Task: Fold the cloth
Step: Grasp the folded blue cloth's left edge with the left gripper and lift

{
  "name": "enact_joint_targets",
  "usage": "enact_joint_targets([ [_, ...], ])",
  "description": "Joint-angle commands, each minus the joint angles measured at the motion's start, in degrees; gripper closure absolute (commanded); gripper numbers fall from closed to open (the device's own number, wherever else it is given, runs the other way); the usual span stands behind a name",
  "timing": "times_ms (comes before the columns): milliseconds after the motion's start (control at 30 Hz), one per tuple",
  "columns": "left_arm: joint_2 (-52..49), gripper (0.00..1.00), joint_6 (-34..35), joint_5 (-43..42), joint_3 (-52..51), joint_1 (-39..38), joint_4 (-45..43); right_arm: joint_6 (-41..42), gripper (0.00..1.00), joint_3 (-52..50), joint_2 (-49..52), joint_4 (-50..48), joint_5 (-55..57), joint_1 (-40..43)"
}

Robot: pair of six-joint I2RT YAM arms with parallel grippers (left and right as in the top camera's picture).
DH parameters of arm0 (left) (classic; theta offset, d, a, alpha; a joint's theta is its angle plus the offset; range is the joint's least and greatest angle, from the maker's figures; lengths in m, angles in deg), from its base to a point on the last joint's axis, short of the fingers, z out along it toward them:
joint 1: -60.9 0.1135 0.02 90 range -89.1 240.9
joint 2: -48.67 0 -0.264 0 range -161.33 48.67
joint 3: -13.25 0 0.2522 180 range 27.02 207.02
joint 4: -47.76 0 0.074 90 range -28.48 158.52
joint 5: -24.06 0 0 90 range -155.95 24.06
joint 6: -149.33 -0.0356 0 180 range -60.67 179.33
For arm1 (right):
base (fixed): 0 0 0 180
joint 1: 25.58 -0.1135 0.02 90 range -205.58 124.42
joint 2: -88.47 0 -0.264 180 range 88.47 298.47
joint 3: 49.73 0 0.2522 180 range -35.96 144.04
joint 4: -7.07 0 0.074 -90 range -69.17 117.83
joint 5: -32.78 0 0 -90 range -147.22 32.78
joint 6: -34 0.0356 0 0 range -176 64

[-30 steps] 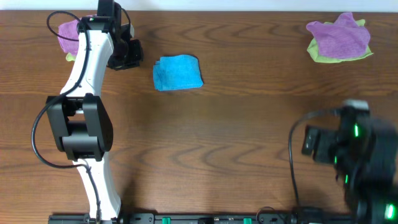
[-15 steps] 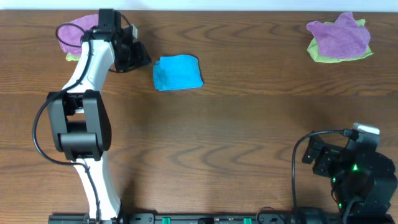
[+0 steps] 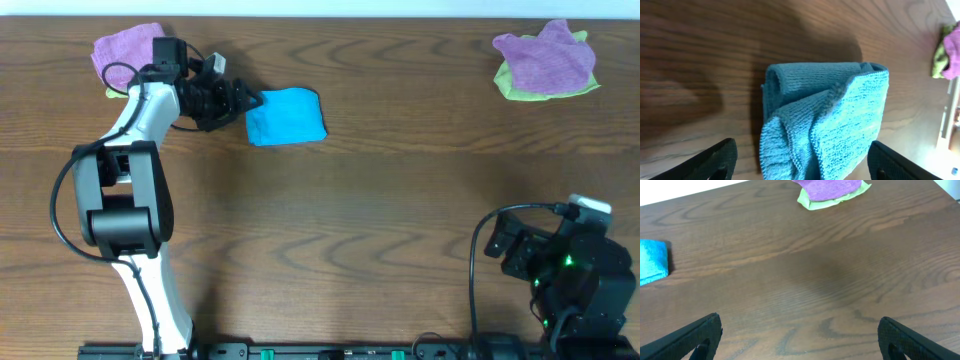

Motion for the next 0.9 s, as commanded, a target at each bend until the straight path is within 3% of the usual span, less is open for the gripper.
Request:
enact_joint_targets([
  [0, -0.68, 0.15, -0.31, -3.21, -2.19, 0.26, -1.31, 1.27, 0.01, -0.37, 0.33, 0.04, 0.81, 0.66],
  [500, -0.68, 0.14, 0.24, -4.15, -8.09, 0.39, -5.46, 1.66, 0.01, -0.37, 0.33, -0.17, 0.04, 0.66],
  [867, -1.25, 0.09, 7.58, -5.38, -14.03, -1.11, -16.06, 1.66, 0.01, -0.35, 0.33, -0.17, -0.11, 0.66],
])
